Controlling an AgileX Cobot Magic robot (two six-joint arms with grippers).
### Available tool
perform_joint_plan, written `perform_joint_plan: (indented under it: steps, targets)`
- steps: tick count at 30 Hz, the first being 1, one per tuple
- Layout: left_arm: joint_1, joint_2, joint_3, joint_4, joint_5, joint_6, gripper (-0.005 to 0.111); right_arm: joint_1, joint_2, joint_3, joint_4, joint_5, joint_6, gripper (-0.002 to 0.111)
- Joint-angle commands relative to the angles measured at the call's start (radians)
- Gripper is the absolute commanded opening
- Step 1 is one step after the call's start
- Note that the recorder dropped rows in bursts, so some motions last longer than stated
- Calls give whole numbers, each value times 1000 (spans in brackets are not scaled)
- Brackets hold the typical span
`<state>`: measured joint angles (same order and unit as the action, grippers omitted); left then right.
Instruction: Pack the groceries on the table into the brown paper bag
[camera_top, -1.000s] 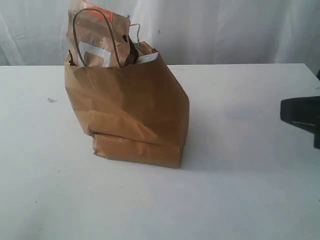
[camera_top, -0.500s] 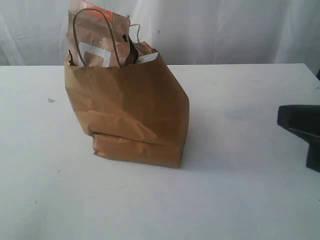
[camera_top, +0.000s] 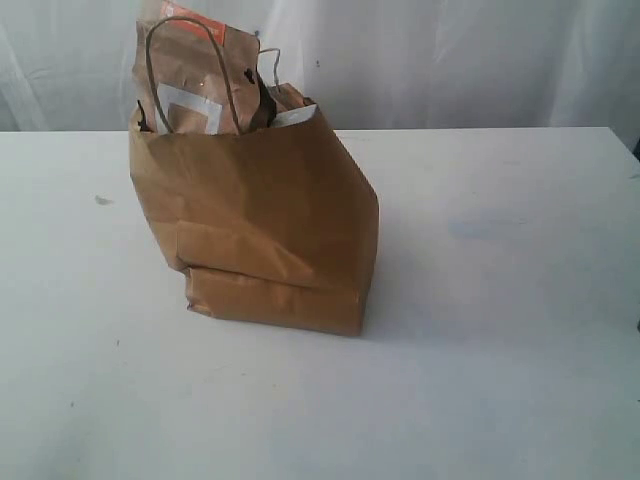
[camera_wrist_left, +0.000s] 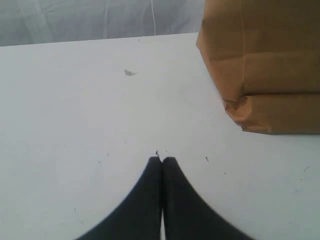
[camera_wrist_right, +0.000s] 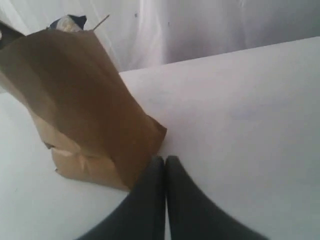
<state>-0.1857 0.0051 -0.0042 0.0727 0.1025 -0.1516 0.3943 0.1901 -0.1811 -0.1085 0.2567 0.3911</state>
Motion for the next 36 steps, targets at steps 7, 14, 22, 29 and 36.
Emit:
perform_joint_plan:
  steps: [7, 14, 22, 29, 36]
  targets:
    - [3, -5, 4, -3, -5, 3, 0, -181, -180, 181, -1, -140, -21, 0]
    - [3, -5, 4, -3, -5, 3, 0, -297, -182, 181, -1, -152, -31, 0]
    - [3, -5, 4, -3, -5, 3, 0, -325, -182, 181, -1, -147, -140, 0]
    - [3, -5, 4, -3, -5, 3, 0, -325, -182, 181, -1, -147, -231, 0]
    - [3, -5, 4, -3, -5, 3, 0, -325, -182, 181, -1, -147, -284, 0]
